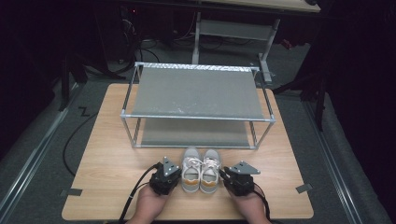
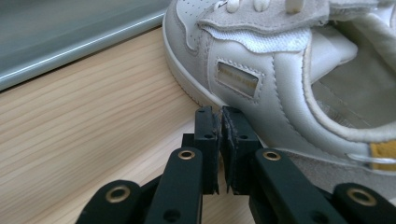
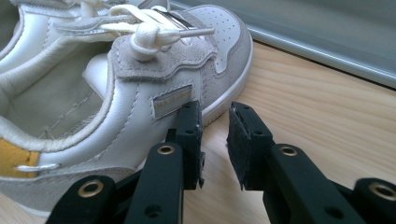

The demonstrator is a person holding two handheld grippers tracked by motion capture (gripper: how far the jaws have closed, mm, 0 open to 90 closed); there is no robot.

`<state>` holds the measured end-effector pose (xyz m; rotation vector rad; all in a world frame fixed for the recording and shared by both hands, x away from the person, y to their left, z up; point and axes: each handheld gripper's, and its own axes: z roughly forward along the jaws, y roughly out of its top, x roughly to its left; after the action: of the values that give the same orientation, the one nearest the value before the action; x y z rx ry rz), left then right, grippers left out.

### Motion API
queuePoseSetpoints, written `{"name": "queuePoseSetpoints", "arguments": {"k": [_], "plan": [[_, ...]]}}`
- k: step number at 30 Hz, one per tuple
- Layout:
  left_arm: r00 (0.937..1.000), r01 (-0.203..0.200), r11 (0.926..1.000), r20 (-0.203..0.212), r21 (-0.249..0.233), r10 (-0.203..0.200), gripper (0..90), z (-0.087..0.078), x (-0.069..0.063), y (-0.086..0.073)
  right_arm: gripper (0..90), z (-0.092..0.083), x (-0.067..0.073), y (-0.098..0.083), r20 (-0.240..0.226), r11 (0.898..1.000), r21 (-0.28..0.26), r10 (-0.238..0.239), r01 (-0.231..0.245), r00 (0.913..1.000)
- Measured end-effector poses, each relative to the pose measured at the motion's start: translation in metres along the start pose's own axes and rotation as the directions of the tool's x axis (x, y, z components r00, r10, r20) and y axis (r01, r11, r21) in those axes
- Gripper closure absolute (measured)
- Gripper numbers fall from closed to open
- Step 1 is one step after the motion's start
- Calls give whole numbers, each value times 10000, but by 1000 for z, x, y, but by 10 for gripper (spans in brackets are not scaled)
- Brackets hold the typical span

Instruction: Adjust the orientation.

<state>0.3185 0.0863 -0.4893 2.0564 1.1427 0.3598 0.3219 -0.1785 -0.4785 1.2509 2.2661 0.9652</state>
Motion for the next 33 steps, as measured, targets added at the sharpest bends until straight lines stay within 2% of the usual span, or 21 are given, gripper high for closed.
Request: {"name": "queuePoseSetpoints", "arguments": {"k": [2, 3, 4, 5, 6, 7, 8, 9, 11, 12, 13, 14, 15, 19, 25, 29, 30, 31, 33], "plan": [[9999, -33, 10000, 122, -23, 33, 850, 3, -5, 2, 738, -4, -5, -3, 88, 10000, 16, 93, -93, 9999], [9991, -240, 9997, 355, 31, 239, 850, 10, -17, 8, 735, -11, -16, -8, 258, 9996, 23, 274, -275, 9993], [9991, -240, 9997, 355, 31, 239, 850, 10, -17, 8, 735, -14, -21, -11, 390, 9991, 40, 409, -411, 9984], [9972, -418, 9991, 628, 42, 414, 850, 17, -30, 14, 735, -18, -27, -14, 545, 9990, 12, 451, -452, 9975], [9972, -418, 9991, 628, 42, 414, 849, 17, -30, 14, 735, -18, -27, -14, 545, 9990, 12, 451, -452, 9975], [9945, -563, 9984, 882, -38, 565, 848, 24, -45, 18, 735, -26, -40, -20, 847, 9973, 1, 733, -736, 9937], [9945, -563, 9984, 882, -38, 565, 845, 24, -45, 18, 735, -26, -40, -20, 847, 9973, 1, 733, -736, 9937], [9914, -719, 9974, 1089, -76, 723, 842, 30, -58, 23, 734, -33, -53, -26, 1134, 9952, -39, 974, -976, 9888], [9908, -691, 9975, 1160, -127, 701, 835, 36, -67, 27, 734, -39, -63, -32, 1345, 9932, -133, 1161, -1154, 9841], [9908, -691, 9975, 1160, -127, 701, 835, 36, -67, 27, 734, -39, -63, -32, 1345, 9932, -133, 1161, -1154, 9841], [9911, -669, 9976, 1147, -166, 683, 835, 38, -69, 28, 734, -43, -69, -36, 1373, 9892, -227, 1465, -1447, 9796], [9911, -661, 9977, 1145, -171, 676, 835, 39, -70, 29, 734, -43, -69, -36, 1373, 9892, -227, 1465, -1447, 9796], [9908, -521, 9985, 1243, -157, 536, 832, 40, -68, 29, 737, -43, -70, -37, 1378, 9877, -280, 1562, -1538, 9781], [9899, -615, 9980, 1273, -149, 629, 824, 40, -67, 30, 737, -43, -70, -37, 1423, 9881, -313, 1535, -1506, 9778], [9897, -435, 9986, 1353, -305, 473, 847, 43, -67, 29, 739, -43, -69, -37, 1518, 9864, -333, 1643, -1610, 9747], [9893, -468, 9983, 1364, -343, 510, 847, 43, -66, 29, 736, -42, -70, -37, 1530, 9864, -368, 1637, -1599, 9746], [9895, -493, 9983, 1341, -318, 531, 834, 43, -65, 29, 729, -42, -71, -37, 1530, 9866, -366, 1626, -1588, 9748], [9886, -354, 9991, 1456, -228, 384, 767, 41, -59, 28, 693, -42, -72, -38, 1555, 9847, -354, 1743, -1709, 9723], [9912, -457, 9984, 1226, -338, 495, 752, 32, -49, 26, 652, -44, -74, -38, 1512, 9823, -364, 1871, -1836, 9706]]}}
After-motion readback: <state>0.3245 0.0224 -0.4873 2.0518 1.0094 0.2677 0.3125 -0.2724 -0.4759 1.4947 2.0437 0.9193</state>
